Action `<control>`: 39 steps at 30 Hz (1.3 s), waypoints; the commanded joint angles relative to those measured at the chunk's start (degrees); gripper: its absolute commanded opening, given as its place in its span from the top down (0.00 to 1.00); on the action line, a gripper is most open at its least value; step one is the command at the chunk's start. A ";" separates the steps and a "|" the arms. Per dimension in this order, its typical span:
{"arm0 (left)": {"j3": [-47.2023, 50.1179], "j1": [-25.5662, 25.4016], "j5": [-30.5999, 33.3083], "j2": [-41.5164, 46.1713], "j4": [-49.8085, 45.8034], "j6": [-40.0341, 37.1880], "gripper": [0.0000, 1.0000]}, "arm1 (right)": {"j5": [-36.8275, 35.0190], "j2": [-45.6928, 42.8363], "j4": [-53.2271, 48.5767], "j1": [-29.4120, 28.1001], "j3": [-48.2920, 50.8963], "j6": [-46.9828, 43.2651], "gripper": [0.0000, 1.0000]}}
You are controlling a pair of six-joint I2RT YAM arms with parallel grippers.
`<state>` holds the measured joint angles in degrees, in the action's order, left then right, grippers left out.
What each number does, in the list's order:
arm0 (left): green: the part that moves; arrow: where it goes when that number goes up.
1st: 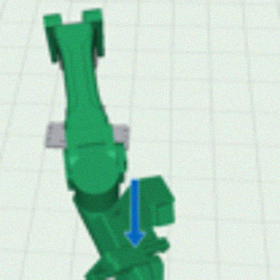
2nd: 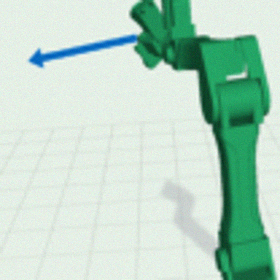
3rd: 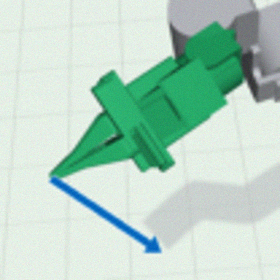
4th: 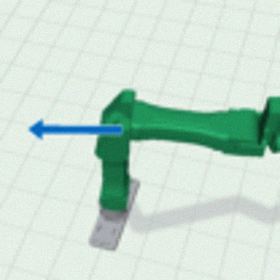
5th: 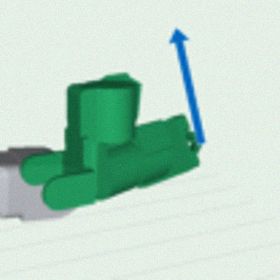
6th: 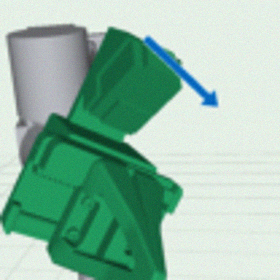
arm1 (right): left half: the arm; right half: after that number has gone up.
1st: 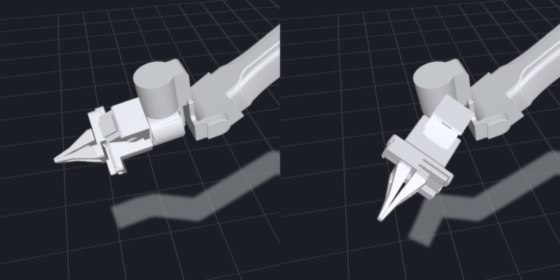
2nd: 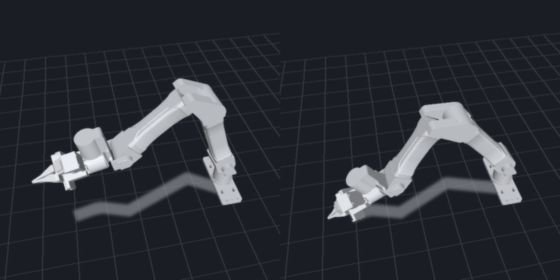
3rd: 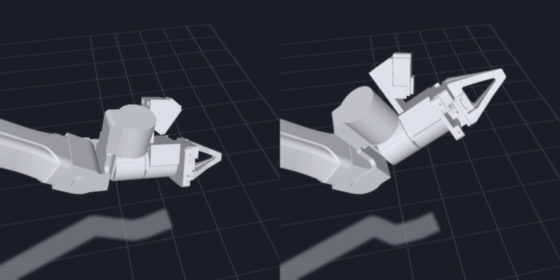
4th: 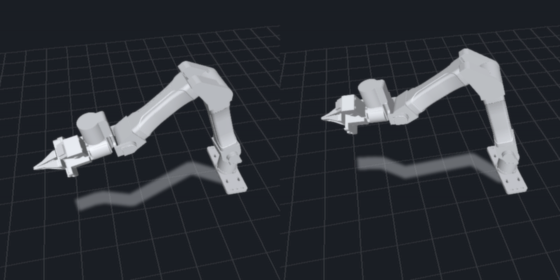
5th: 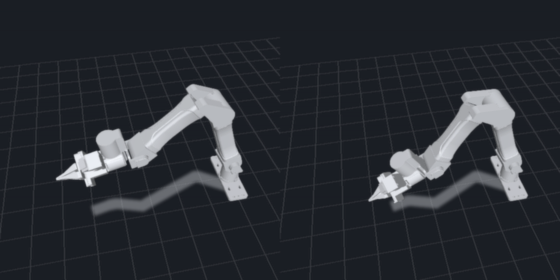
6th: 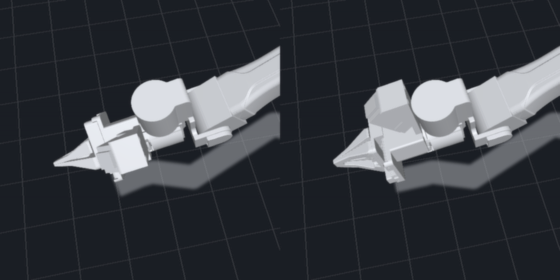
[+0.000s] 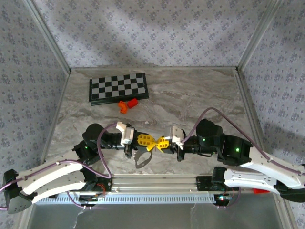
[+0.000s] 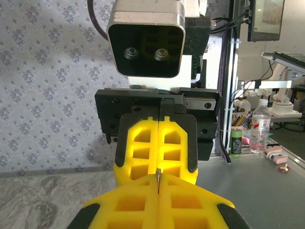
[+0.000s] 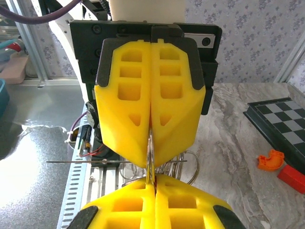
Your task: Put the keys on the keyring
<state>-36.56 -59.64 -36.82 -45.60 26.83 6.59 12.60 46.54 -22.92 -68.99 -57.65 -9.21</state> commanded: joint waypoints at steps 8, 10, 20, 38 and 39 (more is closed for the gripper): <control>-1.68 -0.48 -2.69 -1.77 5.60 1.30 1.00 | 4.44 -0.82 -0.70 0.25 -0.35 -1.46 0.93; -1.84 -0.48 -2.57 -1.86 5.86 1.41 1.00 | 4.63 -0.78 -0.73 0.26 -0.32 -1.60 0.90; -1.35 -0.48 0.57 -0.72 5.13 0.45 1.00 | 0.29 -8.76 6.23 0.26 4.41 -1.07 0.69; -0.97 -0.48 0.54 -1.54 6.37 0.63 1.00 | 0.01 -6.33 12.06 0.35 6.85 -0.37 0.77; -0.91 -0.48 0.59 -1.52 6.48 0.63 1.00 | 0.01 -6.29 12.08 0.35 7.01 -0.37 0.78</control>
<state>-36.56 -59.77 -36.38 -47.42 29.65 7.16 12.05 40.66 -12.75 -68.71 -51.18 -9.87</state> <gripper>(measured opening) 0.043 0.232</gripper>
